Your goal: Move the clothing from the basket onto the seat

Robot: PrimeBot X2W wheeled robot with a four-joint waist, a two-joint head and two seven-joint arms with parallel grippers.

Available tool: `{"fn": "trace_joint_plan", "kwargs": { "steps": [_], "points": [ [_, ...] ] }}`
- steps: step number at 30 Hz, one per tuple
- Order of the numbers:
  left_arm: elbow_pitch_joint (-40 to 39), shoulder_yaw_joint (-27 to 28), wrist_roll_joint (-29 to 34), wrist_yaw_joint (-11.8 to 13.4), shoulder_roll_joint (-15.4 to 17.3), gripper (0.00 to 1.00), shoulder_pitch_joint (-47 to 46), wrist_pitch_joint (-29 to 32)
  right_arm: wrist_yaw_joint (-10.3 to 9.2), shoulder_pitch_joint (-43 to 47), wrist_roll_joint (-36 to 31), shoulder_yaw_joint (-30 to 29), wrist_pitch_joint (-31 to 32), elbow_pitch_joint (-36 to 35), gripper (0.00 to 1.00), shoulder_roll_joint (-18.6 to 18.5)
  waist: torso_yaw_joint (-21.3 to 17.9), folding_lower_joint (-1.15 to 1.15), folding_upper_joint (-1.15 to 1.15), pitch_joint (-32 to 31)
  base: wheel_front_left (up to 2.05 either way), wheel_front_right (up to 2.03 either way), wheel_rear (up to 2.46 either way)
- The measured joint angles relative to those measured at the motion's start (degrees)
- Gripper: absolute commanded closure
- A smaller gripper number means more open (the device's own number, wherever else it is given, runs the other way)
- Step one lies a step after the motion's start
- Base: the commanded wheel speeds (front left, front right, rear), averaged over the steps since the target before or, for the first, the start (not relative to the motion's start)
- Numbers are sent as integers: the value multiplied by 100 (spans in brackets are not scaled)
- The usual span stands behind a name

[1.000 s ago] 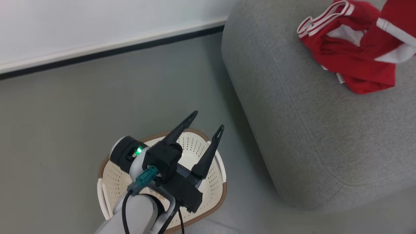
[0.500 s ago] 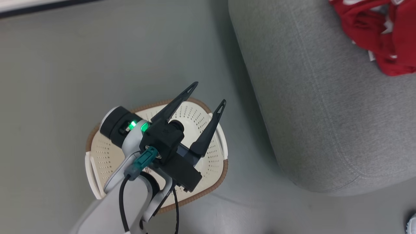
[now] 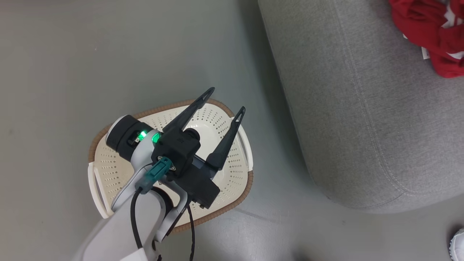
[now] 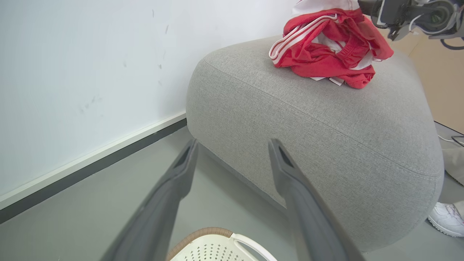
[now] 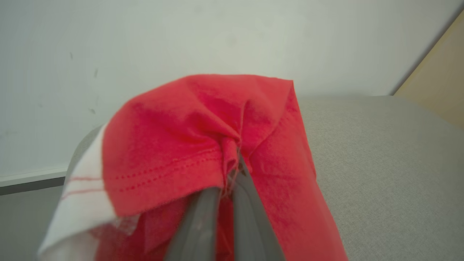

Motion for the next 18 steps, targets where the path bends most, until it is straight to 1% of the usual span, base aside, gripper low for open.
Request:
{"fn": "trace_joint_plan", "kwargs": {
  "steps": [1,2,3,5,11,18],
  "points": [
    [16,5,0,0,0,0,1,-3,20,0,0,18,-25,14,35,13,-10,0,0,-15,0,0,0],
    [42,16,-1,0,0,0,1,-19,44,1,-3,43,-54,25,10,25,-21,0,0,-31,0,0,0],
    [65,25,-1,1,1,0,5,-35,63,7,-7,56,-75,38,0,43,-34,0,0,-49,0,0,0],
    [145,46,-12,2,0,0,32,-83,147,63,20,43,-143,93,0,146,-74,0,0,-118,0,0,0],
    [347,94,-89,23,-11,0,226,-230,244,453,35,110,-247,189,0,259,-153,0,0,-335,0,0,0],
    [573,233,-242,97,-157,0,405,-513,296,770,-68,246,-320,151,0,356,-223,-1,-1,-708,0,0,0]
  ]
}}
